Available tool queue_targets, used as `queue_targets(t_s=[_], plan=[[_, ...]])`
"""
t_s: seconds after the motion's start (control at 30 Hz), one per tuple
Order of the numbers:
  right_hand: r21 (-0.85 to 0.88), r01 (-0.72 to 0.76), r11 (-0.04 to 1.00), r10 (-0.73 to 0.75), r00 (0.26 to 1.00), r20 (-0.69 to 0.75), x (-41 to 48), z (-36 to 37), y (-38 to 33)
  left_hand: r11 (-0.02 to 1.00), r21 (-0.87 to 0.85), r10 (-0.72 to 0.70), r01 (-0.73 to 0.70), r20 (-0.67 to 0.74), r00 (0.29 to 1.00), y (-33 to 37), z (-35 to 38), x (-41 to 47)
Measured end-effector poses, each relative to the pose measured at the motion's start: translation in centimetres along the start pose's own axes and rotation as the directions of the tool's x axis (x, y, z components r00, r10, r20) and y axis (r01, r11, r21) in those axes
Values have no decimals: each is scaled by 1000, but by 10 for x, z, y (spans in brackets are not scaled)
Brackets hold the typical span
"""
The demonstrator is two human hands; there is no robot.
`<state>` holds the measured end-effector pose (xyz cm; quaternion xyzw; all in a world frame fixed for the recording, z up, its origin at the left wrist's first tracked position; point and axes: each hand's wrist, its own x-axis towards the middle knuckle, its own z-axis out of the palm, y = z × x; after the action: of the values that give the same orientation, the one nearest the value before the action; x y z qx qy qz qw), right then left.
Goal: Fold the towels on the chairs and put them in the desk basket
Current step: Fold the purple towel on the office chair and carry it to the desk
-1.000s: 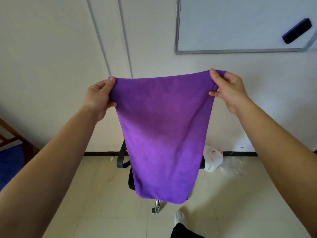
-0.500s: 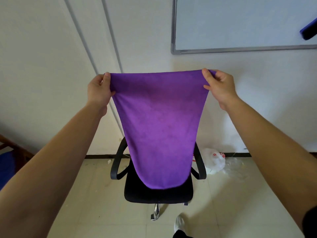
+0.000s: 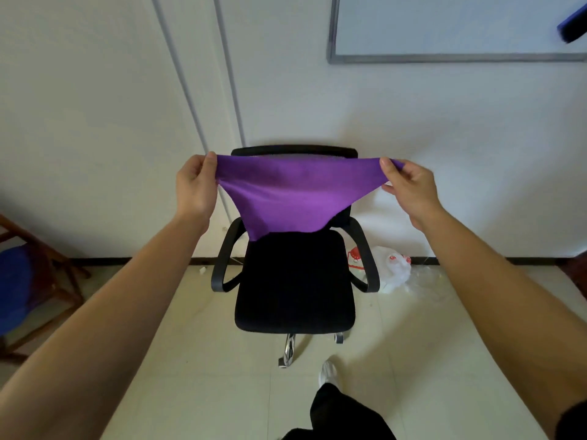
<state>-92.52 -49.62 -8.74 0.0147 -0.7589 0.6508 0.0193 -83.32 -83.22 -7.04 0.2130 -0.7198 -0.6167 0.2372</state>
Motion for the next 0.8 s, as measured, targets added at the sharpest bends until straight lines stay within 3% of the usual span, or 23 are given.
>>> queue_targets(t_s=[0.2, 0.3, 0.4, 0.5, 0.6, 0.8], plan=[[-252, -212, 944, 228, 973, 38, -89, 4, 104, 952, 185, -254, 242, 41, 966, -109, -23, -87], [-424, -194, 885, 231, 972, 37, -127, 2, 158, 908, 250, -354, 335, 36, 934, -162, -30, -131], [-659, -96, 746, 246, 959, 138, -156, -7, 197, 824, 402, -456, 400, 49, 889, -208, -41, -165], [-839, 96, 536, 333, 889, 315, -176, -20, 228, 688, 645, -535, 334, 139, 833, -253, -60, -187], [-886, 206, 415, 423, 818, 388, -194, -28, 245, 525, 838, -586, 148, 230, 777, -278, -76, -206], [-897, 177, 406, 454, 812, 366, -201, -28, 247, 474, 874, -603, 110, 231, 763, -286, -76, -214]])
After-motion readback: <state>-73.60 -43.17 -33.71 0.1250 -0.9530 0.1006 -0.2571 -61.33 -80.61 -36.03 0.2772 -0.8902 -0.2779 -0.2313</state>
